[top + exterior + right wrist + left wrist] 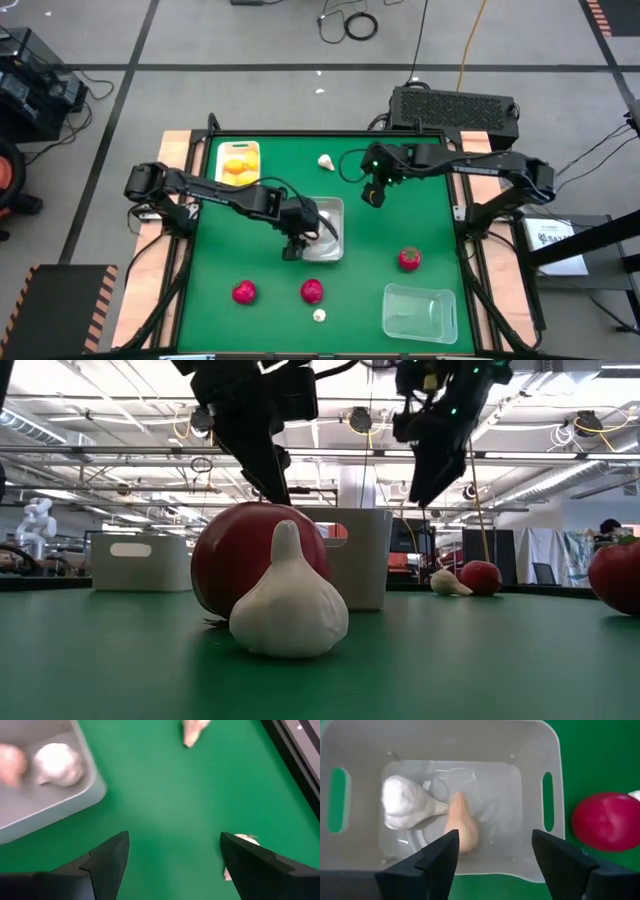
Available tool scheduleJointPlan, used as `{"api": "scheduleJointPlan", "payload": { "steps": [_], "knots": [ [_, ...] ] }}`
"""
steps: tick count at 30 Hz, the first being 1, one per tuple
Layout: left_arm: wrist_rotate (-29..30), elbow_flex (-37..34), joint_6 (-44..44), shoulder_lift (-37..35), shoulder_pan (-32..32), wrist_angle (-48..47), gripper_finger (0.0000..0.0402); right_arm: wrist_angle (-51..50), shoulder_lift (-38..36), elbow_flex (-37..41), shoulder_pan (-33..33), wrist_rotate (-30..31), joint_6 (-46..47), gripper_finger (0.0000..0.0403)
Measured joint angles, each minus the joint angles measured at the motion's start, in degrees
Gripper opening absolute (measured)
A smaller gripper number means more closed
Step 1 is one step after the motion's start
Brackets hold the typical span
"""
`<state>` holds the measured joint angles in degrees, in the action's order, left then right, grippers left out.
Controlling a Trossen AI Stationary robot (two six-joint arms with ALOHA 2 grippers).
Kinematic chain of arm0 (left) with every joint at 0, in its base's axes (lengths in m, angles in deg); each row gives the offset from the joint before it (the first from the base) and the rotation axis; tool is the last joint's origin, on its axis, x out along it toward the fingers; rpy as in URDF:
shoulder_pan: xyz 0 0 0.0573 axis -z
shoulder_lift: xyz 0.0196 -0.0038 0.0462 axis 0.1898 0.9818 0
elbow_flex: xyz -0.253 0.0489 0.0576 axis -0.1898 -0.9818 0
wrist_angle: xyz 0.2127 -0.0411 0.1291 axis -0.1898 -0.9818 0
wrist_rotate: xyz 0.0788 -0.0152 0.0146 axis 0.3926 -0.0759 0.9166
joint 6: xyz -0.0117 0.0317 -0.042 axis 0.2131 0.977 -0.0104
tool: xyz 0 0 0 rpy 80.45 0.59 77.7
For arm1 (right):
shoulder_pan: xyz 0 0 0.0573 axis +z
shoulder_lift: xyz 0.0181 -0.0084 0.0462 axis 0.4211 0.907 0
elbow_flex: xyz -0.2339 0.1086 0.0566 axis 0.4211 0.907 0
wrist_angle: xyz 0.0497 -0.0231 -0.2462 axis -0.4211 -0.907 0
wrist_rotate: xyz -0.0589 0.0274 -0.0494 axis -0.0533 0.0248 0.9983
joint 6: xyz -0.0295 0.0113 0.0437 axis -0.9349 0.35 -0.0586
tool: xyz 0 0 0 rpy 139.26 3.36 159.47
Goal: Sort produce into baskets
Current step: Put the garlic into the gray bin
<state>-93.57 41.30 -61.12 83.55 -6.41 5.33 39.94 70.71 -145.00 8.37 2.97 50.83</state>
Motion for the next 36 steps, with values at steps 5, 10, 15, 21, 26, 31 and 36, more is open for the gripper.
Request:
{"api": "scheduleJointPlan", "payload": {
  "steps": [5, 10, 15, 21, 26, 31, 36],
  "knots": [
    [5.0, 4.6, -5.2, 0.0, 0.0, -7.5, 0.0258, 0.5, 2.1, 0.0, -5.1, 0.0, 3.0, 0.0302],
    [8.2, 8.0, -8.9, -1.3, 0.0, -15.2, 0.0258, 1.3, 4.9, 0.0, -10.1, 0.1, 3.0, 0.0302],
    [11.3, 8.6, -9.0, -4.3, 0.0, -20.3, 0.0258, 1.2, 8.8, 0.0, -13.3, 0.1, 1.9, 0.0302],
    [17.6, 8.6, -12.3, -9.0, -0.4, -20.0, 0.0258, 0.8, 13.8, 0.0, -15.8, 0.1, 0.1, 0.0302],
    [19.2, 8.6, -15.0, -11.0, -0.8, -18.9, 0.0258, 1.1, 17.2, 0.0, -16.2, 0.3, -1.5, 0.0302],
    [19.5, 8.6, -16.1, -11.1, -0.8, -18.0, 0.0258, 1.1, 19.8, 0.0, -16.1, 1.1, -3.2, 0.0302],
    [19.5, 8.6, -16.5, -11.2, -0.8, -17.5, 0.0258, -0.5, 20.9, 0.0, -16.2, 8.1, -3.6, 0.0302]
  ]
}}
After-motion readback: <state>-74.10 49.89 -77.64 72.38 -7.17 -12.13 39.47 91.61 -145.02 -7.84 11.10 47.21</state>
